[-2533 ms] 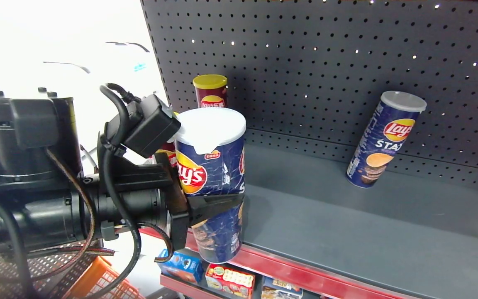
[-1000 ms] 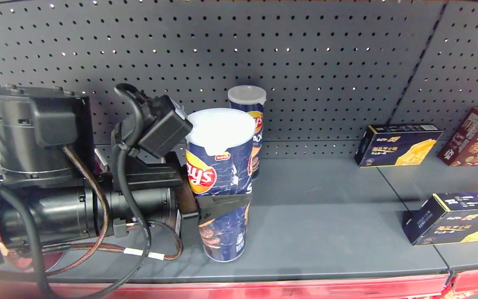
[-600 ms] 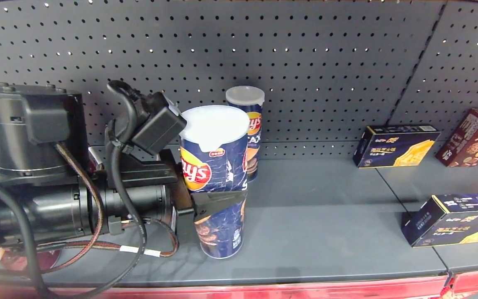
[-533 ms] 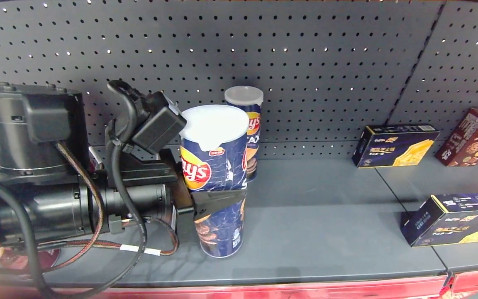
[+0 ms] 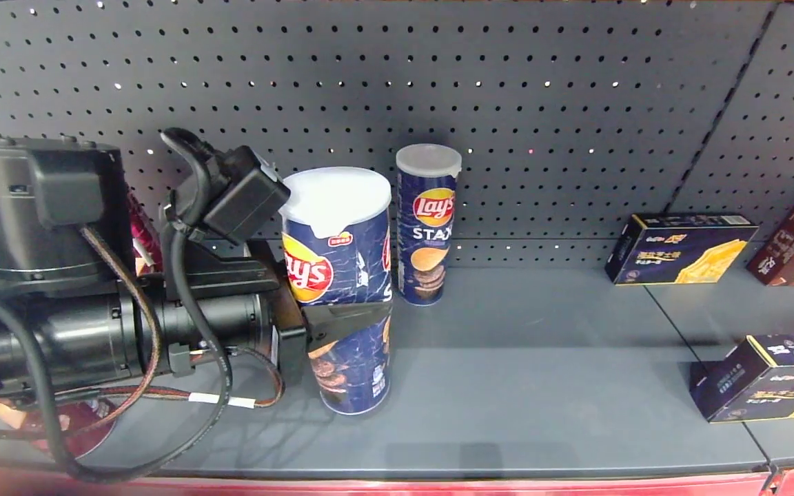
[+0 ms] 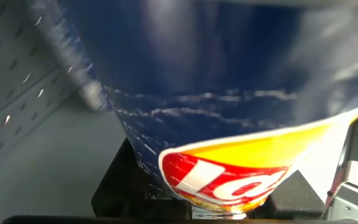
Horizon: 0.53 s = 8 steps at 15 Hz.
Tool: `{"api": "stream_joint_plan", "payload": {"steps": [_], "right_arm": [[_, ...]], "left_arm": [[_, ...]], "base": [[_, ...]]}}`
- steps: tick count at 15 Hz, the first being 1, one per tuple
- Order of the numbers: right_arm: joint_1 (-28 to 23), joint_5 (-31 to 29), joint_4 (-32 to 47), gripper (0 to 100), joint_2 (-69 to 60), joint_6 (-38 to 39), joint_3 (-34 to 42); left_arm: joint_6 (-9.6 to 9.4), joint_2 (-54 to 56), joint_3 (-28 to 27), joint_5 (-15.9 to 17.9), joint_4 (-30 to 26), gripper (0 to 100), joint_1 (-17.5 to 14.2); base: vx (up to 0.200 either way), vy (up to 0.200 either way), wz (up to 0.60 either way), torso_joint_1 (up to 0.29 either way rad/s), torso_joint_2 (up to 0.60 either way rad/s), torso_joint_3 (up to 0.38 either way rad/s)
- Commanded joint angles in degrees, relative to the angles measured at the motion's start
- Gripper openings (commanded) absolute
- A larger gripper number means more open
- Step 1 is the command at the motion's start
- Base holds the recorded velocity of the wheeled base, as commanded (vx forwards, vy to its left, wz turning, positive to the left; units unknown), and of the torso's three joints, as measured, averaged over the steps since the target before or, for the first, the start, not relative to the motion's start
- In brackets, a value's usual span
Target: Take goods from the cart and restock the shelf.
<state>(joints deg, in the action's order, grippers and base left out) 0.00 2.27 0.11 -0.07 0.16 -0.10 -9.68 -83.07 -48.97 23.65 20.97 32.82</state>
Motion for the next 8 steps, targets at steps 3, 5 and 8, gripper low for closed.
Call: {"api": "stream_joint_plan", "payload": {"steps": [3,5,8], "right_arm": [[0.09,0.02,0.07,100,0.07,-0.07,0.01],[0.09,0.02,0.15,100,0.07,-0.07,0.01],[0.0,-0.77,0.07,100,0.07,-0.07,-0.17]], "left_arm": [[0.01,0.19,0.01,0.08,0.13,0,0.05],[0.01,0.19,0.01,0.08,0.21,0,0.05],[-0.08,0.89,0.45,0.08,0.21,0,-0.03]], "base": [[0.0,0.0,0.0,0.0,0.0,0.0],[0.0,0.0,0.0,0.0,0.0,0.0],[0.0,0.0,0.0,0.0,0.0,0.0]]}}
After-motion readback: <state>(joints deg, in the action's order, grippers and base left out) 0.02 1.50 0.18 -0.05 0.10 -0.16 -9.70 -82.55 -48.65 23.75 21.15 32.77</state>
